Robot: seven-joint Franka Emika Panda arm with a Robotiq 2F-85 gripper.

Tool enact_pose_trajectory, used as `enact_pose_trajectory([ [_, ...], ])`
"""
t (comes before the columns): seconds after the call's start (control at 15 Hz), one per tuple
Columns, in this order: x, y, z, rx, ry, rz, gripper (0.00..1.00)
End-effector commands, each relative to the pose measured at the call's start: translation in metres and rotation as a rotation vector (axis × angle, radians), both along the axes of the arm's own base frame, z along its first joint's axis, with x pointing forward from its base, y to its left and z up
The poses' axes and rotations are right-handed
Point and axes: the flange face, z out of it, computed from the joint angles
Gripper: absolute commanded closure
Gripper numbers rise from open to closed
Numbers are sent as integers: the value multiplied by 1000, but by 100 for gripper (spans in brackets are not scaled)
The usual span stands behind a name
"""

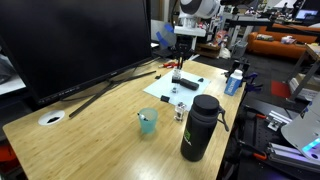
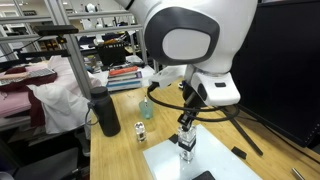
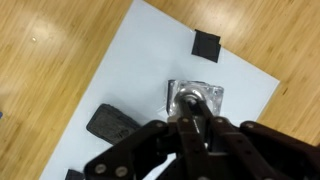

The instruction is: Put the silver lid on the clear bottle

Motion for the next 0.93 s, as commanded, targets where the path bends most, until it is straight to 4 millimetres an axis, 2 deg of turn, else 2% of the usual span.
enact_pose_trajectory([
  [0.0, 2, 1, 3, -1, 38, 20, 97],
  [0.4, 4, 3, 13, -1, 40, 37, 97],
  [0.87, 8, 3, 12, -4, 34, 40, 97],
])
